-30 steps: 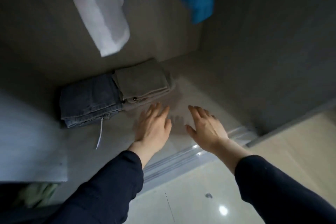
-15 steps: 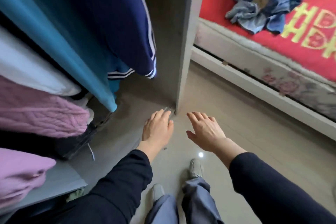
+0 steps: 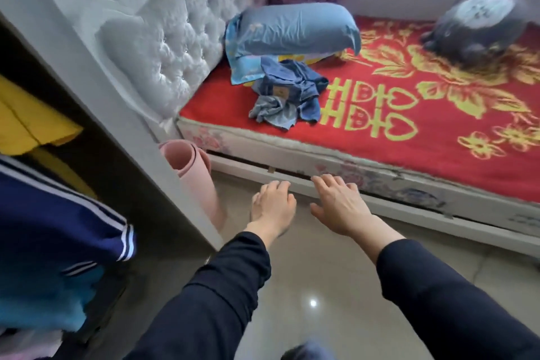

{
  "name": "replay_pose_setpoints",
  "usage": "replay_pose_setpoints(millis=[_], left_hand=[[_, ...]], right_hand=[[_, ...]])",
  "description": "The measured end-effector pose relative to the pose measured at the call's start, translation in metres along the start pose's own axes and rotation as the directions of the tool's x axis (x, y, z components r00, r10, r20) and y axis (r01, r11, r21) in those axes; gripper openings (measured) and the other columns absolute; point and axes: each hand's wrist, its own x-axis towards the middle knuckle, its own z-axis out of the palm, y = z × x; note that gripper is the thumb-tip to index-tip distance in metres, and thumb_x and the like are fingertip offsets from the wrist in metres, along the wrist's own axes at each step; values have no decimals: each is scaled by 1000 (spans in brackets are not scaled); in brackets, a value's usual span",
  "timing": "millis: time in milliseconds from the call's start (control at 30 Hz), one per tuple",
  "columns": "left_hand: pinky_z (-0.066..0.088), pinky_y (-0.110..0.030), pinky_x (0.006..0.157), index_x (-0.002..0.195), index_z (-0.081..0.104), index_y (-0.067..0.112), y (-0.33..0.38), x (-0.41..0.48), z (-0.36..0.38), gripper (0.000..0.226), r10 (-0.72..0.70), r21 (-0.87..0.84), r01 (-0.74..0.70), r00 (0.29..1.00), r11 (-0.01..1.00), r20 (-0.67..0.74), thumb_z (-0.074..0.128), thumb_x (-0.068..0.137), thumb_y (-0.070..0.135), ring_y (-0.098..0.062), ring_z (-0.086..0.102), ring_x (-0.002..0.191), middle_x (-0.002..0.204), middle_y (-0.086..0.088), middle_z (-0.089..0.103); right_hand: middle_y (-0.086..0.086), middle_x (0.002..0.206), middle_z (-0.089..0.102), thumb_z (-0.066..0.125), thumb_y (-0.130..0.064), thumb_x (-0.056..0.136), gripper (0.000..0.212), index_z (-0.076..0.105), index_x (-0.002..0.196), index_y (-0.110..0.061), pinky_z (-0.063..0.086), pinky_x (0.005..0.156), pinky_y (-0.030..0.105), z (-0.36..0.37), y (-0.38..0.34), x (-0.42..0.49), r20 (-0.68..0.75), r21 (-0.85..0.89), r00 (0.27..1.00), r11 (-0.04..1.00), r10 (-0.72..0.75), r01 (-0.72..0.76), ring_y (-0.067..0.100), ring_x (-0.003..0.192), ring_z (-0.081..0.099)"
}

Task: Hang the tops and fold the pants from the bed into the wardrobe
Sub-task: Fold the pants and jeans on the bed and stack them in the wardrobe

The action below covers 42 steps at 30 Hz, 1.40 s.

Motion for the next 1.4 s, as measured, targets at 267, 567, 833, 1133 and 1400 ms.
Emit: replay_pose_setpoints(millis=[267, 567, 833, 1133, 1400], left_hand=[[34, -38, 105, 137, 46, 18, 58, 104, -27, 40, 77, 31, -76, 996, 997, -40, 35, 99, 28, -21, 39, 130, 141, -2, 47], [37, -39, 102, 133, 48, 17, 82, 260, -38, 38, 108, 36, -105, 992, 994, -64, 36, 99, 29, -24, 42, 125, 136, -3, 50], [36, -37, 101, 135, 44, 19, 67, 415, -30, 39, 34, 22, -35, 999, 999, 40, 34, 99, 29, -21, 40, 127, 138, 0, 45], [37, -31, 103, 138, 44, 19, 15, 563, -11, 40, -125, -87, 127, 992, 988, 32, 37, 99, 24, -14, 37, 131, 143, 4, 42], [26, -36, 113, 148, 29, 10, -45, 685, 12, 52, -423, -318, 392, 906, 863, -32, 43, 99, 23, -24, 25, 141, 153, -8, 31]], right_hand=[[4, 140, 41, 49, -39, 93, 57, 31, 143, -18, 35, 102, 44, -36, 77, 67, -1, 39, 997, 997, 71, -71, 26, 129, 38], [5, 144, 38, 48, -38, 94, 59, 28, 145, -17, 37, 100, 46, -60, 145, 205, -4, 46, 995, 994, 96, -95, 27, 129, 38], [5, 142, 39, 47, -39, 95, 57, 27, 145, -19, 36, 101, 46, -60, 191, 357, 92, 73, 989, 989, 119, -125, 27, 130, 38], [3, 141, 40, 46, -35, 96, 53, 29, 143, -18, 35, 98, 44, -33, 229, 527, 232, 83, 971, 994, 52, -73, 27, 130, 37], [1, 137, 42, 45, -31, 93, 54, 31, 143, -18, 35, 95, 40, 13, 235, 665, 297, 81, 953, 996, -65, 42, 26, 127, 38]])
